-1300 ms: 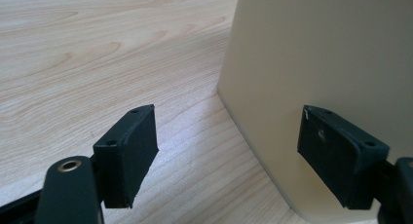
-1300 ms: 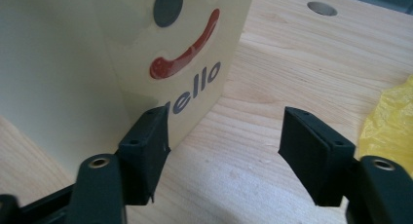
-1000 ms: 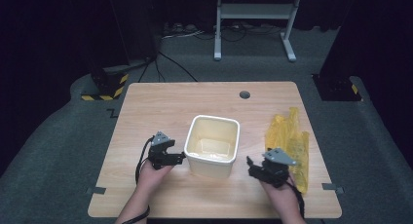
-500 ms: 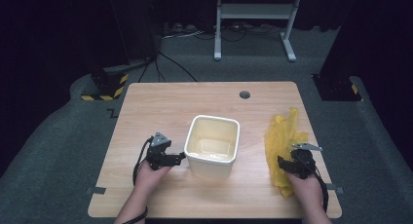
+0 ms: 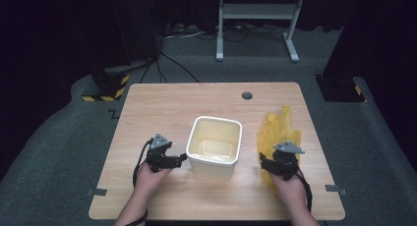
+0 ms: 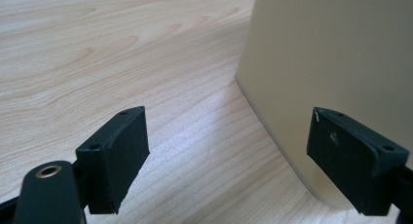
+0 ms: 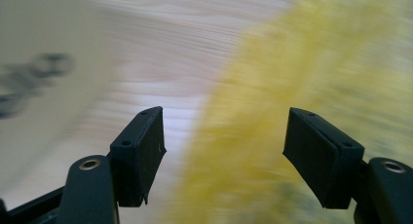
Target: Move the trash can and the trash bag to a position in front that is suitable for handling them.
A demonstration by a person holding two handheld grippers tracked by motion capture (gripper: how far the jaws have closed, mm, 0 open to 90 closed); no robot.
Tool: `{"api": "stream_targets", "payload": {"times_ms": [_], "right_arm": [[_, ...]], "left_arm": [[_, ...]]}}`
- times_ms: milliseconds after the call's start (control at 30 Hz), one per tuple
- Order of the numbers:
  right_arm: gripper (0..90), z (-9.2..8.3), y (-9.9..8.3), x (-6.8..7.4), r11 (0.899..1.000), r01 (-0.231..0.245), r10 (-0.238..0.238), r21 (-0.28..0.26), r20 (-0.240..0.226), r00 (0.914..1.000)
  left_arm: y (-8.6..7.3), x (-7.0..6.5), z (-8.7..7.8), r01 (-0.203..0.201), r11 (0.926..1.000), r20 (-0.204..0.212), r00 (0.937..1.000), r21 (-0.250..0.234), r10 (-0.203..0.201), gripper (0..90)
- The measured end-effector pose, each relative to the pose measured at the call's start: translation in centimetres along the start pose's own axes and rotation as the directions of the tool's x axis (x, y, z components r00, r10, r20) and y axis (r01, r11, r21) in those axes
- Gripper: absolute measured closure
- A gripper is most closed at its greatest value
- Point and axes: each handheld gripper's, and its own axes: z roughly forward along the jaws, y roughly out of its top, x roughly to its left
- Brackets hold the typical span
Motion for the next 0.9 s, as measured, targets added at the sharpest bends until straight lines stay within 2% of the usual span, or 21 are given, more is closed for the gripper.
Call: {"api": "stream_targets", "payload": {"times_ms": [100,200,400,433,633,700,800,900], "right_arm": [[31.3,-0.3,0.1,3.2,0.999,0.051,-0.053,-0.019,-0.081,0.9953],[31.8,-0.1,-0.1,5.1,0.997,0.078,-0.08,-0.016,-0.127,0.9887],[32.8,0.0,-0.4,6.7,0.994,0.113,-0.114,-0.014,-0.162,0.9803],[33.1,-0.2,-0.5,7.0,0.993,0.12,-0.121,-0.019,-0.147,0.9817],[31.3,-0.9,-1.0,7.7,0.99,0.14,-0.14,-0.015,-0.167,0.9759],[29.6,-1.2,-1.0,7.6,0.991,0.134,-0.135,-0.017,-0.176,0.9751],[28.6,-1.8,-1.0,7.0,0.992,0.125,-0.129,-0.031,-0.17,0.9771],[27.6,-2.3,-1.1,5.8,0.993,0.117,-0.119,-0.024,-0.172,0.9778]], "left_arm": [[0.0,-0.1,0.2,-0.001,1.0,0.001,1.0,0.0,0.001,15.6],[0.0,-0.4,0.5,-0.012,0.9999,0.005,0.9999,0.007,0.012,15.4],[0.1,-0.5,1.0,-0.049,0.9988,0.027,0.9984,-0.006,0.049,16.7],[0.1,-0.4,1.1,-0.05,0.9987,0.032,0.9983,-0.009,0.05,17.4],[0.3,0.2,1.3,-0.059,0.9981,0.054,0.9967,-0.017,0.06,18.4],[0.4,0.3,1.4,-0.051,0.9985,0.056,0.9971,-0.017,0.052,17.8],[0.3,0.3,1.4,-0.047,0.9989,0.04,0.9981,0.001,0.047,16.2],[0.1,0.2,1.1,-0.042,0.9984,0.021,0.9989,0.037,0.042,16.1]]}}
